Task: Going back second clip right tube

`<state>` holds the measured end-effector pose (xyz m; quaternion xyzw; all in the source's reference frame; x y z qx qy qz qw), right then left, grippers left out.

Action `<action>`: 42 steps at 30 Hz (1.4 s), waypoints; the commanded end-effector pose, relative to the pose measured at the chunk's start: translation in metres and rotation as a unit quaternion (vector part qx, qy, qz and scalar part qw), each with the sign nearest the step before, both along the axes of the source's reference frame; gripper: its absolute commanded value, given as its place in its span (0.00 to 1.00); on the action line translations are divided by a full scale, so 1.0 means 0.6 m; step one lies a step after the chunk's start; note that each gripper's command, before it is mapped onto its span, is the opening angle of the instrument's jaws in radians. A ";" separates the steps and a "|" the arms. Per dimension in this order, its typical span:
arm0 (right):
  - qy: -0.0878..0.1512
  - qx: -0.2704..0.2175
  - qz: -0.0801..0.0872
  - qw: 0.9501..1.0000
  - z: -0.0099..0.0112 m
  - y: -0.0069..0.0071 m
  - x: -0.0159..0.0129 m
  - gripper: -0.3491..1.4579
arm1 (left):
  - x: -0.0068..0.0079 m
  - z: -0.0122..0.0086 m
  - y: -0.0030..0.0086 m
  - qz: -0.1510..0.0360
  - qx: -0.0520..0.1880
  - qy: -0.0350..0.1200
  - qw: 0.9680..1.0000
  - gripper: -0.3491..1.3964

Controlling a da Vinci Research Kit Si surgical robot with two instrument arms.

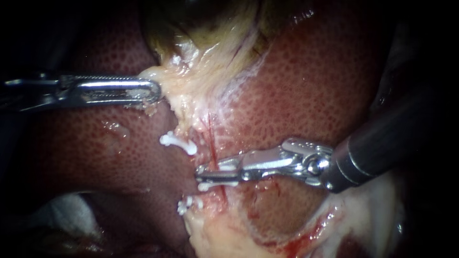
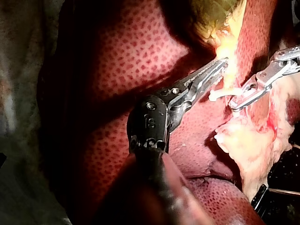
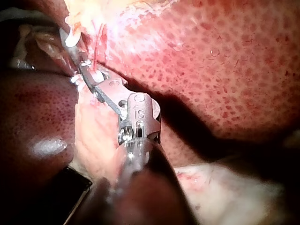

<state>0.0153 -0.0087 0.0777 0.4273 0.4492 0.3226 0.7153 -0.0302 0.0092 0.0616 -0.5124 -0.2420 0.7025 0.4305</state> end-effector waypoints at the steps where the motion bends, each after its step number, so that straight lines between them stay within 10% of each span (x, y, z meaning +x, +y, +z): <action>1: -0.001 -0.001 -0.001 1.000 0.0000 0.0000 0.0001 0.00 | 0.0000 0.0000 0.0000 0.000 0.000 0.000 1.000 0.00; 6: -0.003 -0.001 -0.003 1.000 -0.0005 -0.0004 0.0001 0.00 | 0.0001 0.0002 0.0001 0.000 0.000 0.000 1.000 0.00; 14: 0.021 -0.093 -0.025 0.995 -0.0004 0.0007 0.0007 0.44 | 0.0002 0.0004 0.0002 0.000 0.000 0.000 1.000 0.00; 18: 0.010 -0.130 -0.006 0.991 0.0000 0.0025 0.0004 0.47 | 0.0002 0.0004 0.0001 0.000 0.000 0.000 1.000 0.00; 42: 0.022 -0.138 -0.018 0.990 -0.0068 0.0053 -0.0091 0.47 | 0.0004 0.0006 0.0001 0.001 0.000 0.000 1.000 0.00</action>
